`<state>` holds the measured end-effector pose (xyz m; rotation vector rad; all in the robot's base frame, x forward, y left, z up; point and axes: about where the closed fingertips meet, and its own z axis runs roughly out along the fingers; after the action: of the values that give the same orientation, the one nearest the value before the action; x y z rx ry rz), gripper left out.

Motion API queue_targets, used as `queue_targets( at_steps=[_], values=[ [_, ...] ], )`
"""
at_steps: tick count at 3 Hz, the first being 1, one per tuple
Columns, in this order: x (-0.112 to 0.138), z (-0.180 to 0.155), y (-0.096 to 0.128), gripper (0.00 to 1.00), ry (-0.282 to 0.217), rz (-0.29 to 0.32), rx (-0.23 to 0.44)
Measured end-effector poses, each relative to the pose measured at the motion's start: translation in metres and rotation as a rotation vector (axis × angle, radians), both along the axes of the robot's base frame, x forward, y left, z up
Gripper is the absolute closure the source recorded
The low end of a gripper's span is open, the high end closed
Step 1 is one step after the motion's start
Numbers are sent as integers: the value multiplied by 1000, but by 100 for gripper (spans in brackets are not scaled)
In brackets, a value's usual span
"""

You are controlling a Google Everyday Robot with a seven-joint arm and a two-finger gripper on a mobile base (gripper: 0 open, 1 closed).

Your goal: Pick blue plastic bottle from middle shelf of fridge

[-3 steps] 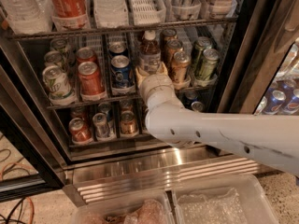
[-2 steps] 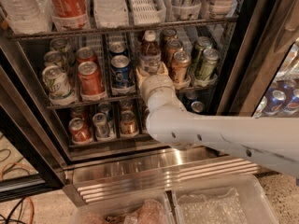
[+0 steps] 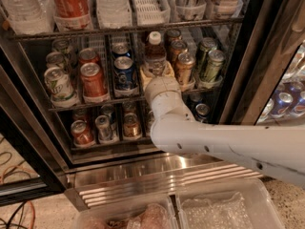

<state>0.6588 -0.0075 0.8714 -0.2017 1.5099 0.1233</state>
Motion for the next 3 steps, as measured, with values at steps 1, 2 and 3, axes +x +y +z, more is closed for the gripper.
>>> queue_targets(
  at_steps=[1,2,3],
  values=[
    [-19,28,-2,100,-101,-6,17],
    [-50,66,-5,100,-241,-10,32],
    [-68,85,-10,100,-296,16,19]
  ],
)
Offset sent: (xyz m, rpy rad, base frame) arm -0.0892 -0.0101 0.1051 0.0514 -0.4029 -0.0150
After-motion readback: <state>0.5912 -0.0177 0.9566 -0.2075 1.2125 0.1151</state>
